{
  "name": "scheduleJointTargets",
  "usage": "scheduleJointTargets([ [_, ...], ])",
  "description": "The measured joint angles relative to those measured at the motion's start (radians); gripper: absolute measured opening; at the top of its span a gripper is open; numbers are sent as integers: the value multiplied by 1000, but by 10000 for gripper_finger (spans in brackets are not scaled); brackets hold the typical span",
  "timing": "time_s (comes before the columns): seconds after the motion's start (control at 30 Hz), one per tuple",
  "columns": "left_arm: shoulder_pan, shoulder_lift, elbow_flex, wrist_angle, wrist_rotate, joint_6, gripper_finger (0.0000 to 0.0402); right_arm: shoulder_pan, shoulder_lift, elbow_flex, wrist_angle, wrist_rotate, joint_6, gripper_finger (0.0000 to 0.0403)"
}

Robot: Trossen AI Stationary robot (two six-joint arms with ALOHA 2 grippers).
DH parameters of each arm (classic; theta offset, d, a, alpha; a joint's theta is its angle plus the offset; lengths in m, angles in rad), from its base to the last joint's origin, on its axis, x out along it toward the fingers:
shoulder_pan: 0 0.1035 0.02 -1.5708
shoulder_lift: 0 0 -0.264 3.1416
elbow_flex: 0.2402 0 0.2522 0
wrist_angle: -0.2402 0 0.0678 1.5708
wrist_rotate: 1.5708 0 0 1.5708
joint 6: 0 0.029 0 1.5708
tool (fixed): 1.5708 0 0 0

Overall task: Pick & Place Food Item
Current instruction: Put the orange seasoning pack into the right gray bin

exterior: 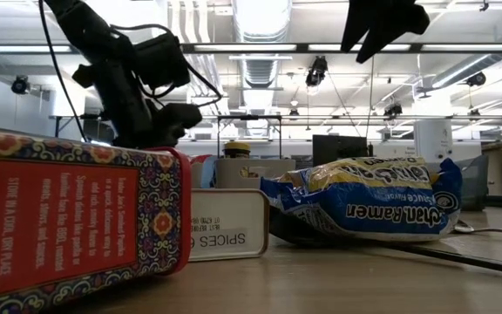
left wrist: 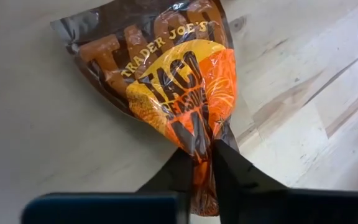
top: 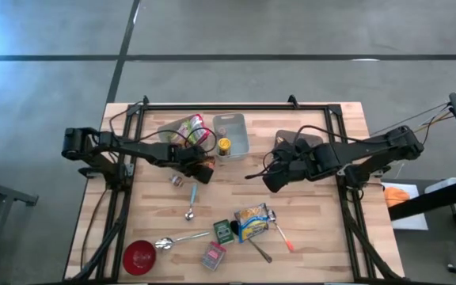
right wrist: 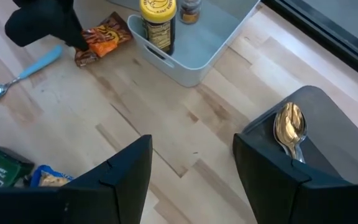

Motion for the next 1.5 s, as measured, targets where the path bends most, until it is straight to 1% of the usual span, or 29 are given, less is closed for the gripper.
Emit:
scheduleJointTargets([
  [0.07,0,-9,4,-5,4,19,17,11,0,0,0,-1,16,221],
  [0.2,-1,-52,4,-36,26,62,15,37,0,0,2,-2,82,221],
  [0.27,-1,-89,5,-36,51,82,14,49,-2,1,4,0,139,221],
  [0.33,-2,-125,5,-43,85,102,14,52,-6,3,13,7,229,221],
  [0.43,-19,-187,5,-44,105,130,14,51,-10,4,79,11,329,221],
  [0.57,-56,-275,6,-22,110,217,13,25,-10,4,213,-1,335,221],
  [0.63,-81,-319,6,-8,109,290,13,-8,-10,4,263,-56,305,221],
  [0.73,-129,-382,6,6,104,438,13,-79,-13,4,321,-247,230,221],
  [0.8,-162,-417,6,16,76,507,13,-121,-10,4,366,-340,190,221],
  [0.9,-198,-450,8,40,59,566,13,-184,-6,4,431,-457,144,221],
  [1.0,-215,-459,9,60,44,577,13,-247,5,5,478,-574,130,221],
  [1.17,-215,-435,39,60,-4,577,12,-317,61,6,517,-699,162,221],
  [1.27,-215,-419,66,56,-6,597,12,-341,106,11,575,-775,159,221],
  [1.33,-215,-409,79,40,-6,613,12,-348,135,34,614,-783,141,221],
  [1.4,-216,-406,85,25,-6,615,12,-351,161,72,614,-792,117,221],
  [1.5,-216,-406,87,25,-6,615,12,-359,202,135,604,-843,80,221],
])
